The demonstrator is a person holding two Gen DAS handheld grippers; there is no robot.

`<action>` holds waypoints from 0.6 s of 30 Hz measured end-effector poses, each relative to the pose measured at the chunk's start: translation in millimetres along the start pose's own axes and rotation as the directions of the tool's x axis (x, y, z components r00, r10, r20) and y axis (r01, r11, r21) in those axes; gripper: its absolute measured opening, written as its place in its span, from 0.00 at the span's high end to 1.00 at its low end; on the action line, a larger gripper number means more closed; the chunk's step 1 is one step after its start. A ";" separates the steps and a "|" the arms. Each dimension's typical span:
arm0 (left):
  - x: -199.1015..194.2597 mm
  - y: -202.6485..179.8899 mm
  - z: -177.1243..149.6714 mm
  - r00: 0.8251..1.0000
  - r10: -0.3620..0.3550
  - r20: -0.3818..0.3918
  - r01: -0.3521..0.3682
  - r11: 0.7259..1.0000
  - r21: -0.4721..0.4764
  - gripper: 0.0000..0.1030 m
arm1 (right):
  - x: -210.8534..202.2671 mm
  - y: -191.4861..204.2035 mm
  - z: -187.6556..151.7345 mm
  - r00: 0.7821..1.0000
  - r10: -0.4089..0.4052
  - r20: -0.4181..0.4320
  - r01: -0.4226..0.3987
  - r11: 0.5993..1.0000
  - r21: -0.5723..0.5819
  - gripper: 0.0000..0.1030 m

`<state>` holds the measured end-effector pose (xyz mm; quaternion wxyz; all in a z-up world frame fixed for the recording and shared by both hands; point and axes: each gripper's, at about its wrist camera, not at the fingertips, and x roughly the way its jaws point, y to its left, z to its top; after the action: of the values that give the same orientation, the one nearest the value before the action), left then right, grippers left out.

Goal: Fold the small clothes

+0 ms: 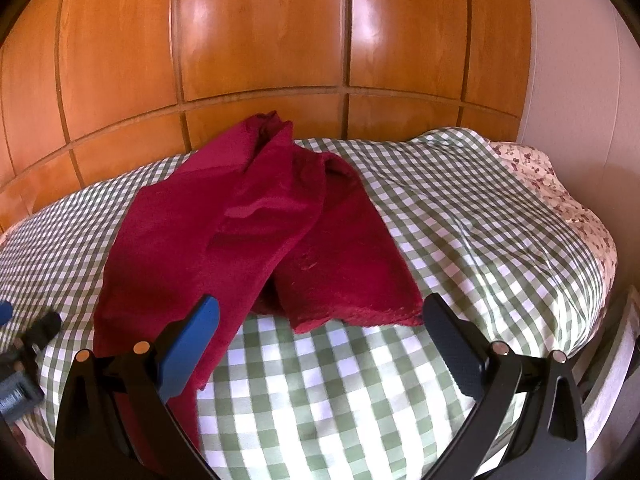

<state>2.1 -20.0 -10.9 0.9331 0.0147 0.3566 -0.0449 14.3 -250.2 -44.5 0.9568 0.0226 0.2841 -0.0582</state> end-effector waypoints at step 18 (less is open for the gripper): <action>45.0 -66.9 -47.9 0.932 -0.231 -0.279 0.314 0.898 0.308 0.48 | 78.2 -20.9 1.3 0.845 0.461 -0.270 -0.381 0.874 0.301 0.56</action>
<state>-2.7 -87.0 -76.4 0.8510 0.1340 0.4494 -0.2362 77.4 -278.7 -86.4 0.8741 0.2075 0.4207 0.1259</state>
